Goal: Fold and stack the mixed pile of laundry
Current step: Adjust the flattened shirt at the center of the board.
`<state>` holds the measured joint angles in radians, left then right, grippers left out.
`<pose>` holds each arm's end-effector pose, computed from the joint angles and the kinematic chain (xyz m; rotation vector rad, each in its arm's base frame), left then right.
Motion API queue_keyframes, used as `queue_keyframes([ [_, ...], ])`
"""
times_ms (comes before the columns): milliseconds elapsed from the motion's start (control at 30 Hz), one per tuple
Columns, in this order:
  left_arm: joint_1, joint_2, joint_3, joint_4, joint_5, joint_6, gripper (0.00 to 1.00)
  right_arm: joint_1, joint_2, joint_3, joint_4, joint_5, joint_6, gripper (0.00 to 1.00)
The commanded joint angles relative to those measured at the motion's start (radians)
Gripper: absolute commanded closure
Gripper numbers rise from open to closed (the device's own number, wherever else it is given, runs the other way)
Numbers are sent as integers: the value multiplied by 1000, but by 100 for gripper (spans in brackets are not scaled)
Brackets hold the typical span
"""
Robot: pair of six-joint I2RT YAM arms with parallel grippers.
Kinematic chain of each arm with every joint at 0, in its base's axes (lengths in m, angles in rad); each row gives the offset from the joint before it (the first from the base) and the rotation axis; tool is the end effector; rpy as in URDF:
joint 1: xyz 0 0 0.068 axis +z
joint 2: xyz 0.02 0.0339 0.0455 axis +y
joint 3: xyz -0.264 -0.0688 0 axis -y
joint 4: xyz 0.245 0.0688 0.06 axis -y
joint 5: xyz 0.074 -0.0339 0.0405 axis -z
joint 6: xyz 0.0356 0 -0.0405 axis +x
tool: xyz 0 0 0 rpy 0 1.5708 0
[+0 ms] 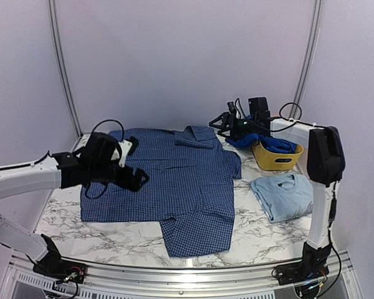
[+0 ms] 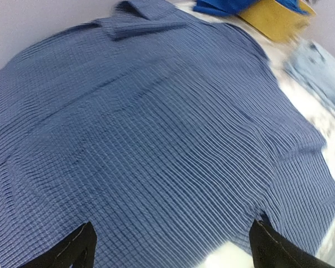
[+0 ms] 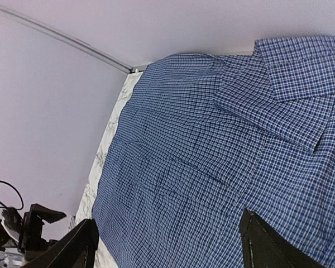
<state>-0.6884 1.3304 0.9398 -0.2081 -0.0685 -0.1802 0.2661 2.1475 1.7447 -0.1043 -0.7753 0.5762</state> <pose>0.2309 -0.1868 0.2704 0.5141 2.1379 -0.4204 0.4756 0.1555 0.2457 -0.1761 2.1764 1.3018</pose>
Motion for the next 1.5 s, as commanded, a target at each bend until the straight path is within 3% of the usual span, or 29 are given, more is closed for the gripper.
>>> queue_keyframes([
  [0, -213, -94, -158, 90, 46, 157, 1, 28, -299, -125, -154, 59, -217, 17],
  [167, -426, -71, -235, 126, 35, 226, 4, 90, -512, -390, -199, 115, -238, 18],
  [367, -651, 116, -180, 141, -68, 376, 7, 116, -704, -623, -175, 144, -169, 19],
  [667, -716, 392, -37, 185, -210, 481, 23, 115, -802, -686, -198, 163, -164, 19],
  [767, -716, 460, 42, 151, -276, 509, 42, 114, -782, -670, -215, 151, -196, 19],
  [900, -699, 397, 129, 123, -181, 514, 100, 113, -752, -627, -260, 151, -261, 19],
  [1000, -618, 341, 187, 117, -83, 461, 100, 87, -745, -612, -254, 161, -286, 20],
  [1100, -446, 330, 245, 124, 32, 333, 100, 37, -740, -592, -256, 148, -297, 19],
  [1300, -120, 516, 401, 199, 10, 25, 100, -19, -694, -562, -297, 113, -349, 19],
  [1333, -77, 566, 434, 198, 15, -23, 96, -19, -682, -564, -309, 106, -356, 19],
  [1400, -23, 634, 479, 199, 49, -85, 70, -17, -668, -586, -316, 83, -348, 20],
  [1467, -1, 651, 500, 199, 86, -99, 59, -15, -678, -635, -280, 57, -304, 23],
])
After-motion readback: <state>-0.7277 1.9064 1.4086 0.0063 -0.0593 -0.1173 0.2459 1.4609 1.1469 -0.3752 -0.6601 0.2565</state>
